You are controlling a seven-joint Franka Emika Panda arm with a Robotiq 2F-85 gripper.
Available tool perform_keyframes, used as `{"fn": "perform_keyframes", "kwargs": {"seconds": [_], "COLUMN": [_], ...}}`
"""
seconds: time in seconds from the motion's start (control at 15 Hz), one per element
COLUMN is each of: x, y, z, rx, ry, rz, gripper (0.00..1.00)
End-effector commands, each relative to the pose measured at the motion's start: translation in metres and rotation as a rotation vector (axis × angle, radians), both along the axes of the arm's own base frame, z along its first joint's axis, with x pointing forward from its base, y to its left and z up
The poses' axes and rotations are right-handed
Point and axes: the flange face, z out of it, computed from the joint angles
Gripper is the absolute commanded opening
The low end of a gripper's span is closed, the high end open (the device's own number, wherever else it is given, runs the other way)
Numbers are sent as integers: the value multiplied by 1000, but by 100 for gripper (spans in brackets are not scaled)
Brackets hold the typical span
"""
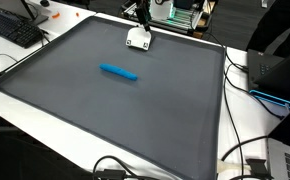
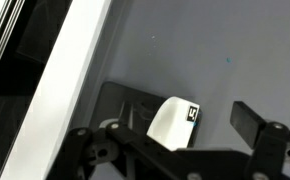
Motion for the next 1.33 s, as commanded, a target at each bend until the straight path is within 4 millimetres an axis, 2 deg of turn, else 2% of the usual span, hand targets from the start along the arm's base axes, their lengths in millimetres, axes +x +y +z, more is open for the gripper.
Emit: {"fn": "perform_keyframes", "kwargs": {"seconds": [0.0, 0.33, 1.13, 1.27], "x": [-10, -13, -9, -8], "y": [0, -1, -2, -2], "z": [-13, -21, -37, -38], "rx": [32, -25, -145, -154], "ry": [-62, -109, -173, -174], "rz": [6, 93, 78, 47], "gripper": [100, 100, 100, 92]}}
